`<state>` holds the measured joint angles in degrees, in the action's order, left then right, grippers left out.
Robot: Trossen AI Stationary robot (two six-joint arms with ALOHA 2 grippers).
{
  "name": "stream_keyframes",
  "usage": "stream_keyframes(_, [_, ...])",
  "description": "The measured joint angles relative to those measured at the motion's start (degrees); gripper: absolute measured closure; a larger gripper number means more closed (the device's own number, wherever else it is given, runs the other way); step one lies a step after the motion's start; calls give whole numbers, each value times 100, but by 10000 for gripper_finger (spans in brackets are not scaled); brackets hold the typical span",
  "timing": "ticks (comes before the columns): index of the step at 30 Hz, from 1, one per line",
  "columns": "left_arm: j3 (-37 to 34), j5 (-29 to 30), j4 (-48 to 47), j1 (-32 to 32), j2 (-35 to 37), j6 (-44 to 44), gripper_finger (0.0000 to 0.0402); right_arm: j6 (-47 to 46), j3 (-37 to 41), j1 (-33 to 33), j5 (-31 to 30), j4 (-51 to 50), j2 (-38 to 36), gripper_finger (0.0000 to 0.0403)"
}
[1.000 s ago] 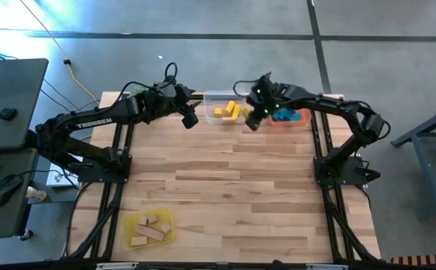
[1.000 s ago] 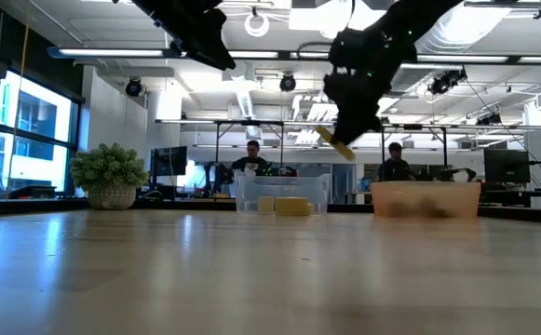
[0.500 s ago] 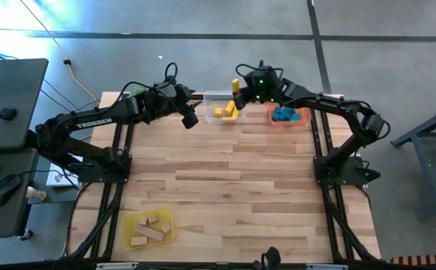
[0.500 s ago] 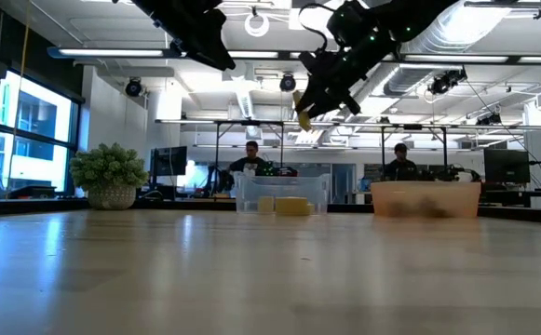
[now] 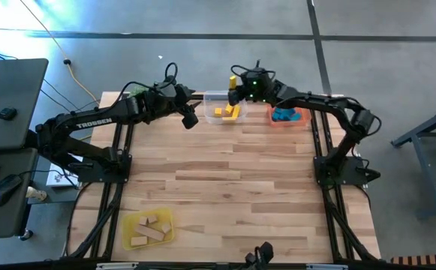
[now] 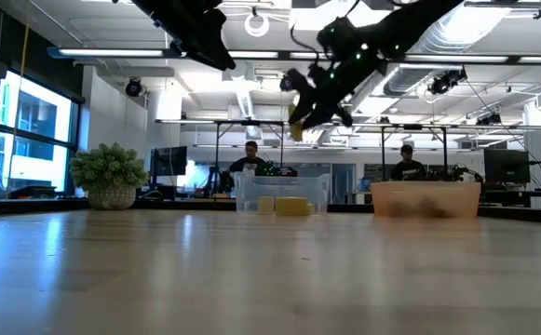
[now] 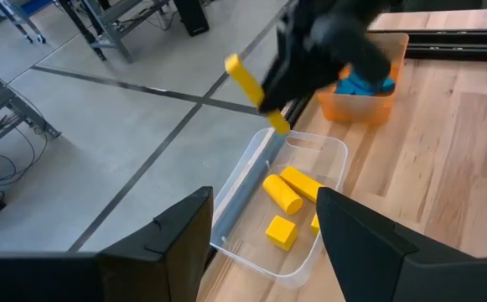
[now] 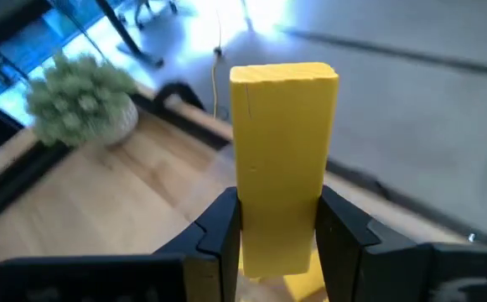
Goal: Sort & place blocks by color
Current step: Put the yellow block into the transparent bin, then return to Home Position
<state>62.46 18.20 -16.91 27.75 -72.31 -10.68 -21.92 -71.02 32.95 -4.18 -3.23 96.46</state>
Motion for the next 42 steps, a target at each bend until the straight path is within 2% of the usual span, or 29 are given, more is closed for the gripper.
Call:
stream_keyframes(12, [0, -2, 0, -2, 0, 0, 200, -276, 2, -79, 360, -247, 1010, 309])
stream_keyframes(23, [0, -46, 0, 0, 0, -1, 200, -74, 4, -149, 278, -671, 1200, 309])
stream_keyframes(25, [0, -109, 0, 0, 0, -3, 200, -61, 4, -151, 280, -675, 1200, 296])
stream_keyframes(29, [0, -133, 0, -2, 0, -2, 200, -56, 4, -151, 128, -686, 1200, 239])
stream_keyframes(32, [0, -133, 0, 0, 0, -2, 200, -119, 4, -151, 93, -682, 1200, 212])
stream_keyframes(37, [0, -134, 0, -2, 0, -2, 200, -236, -63, -149, 135, -778, 1200, 205])
stream_keyframes(42, [0, -320, 0, 0, 0, 0, 200, 40, -578, -179, 178, -1194, 1198, 203])
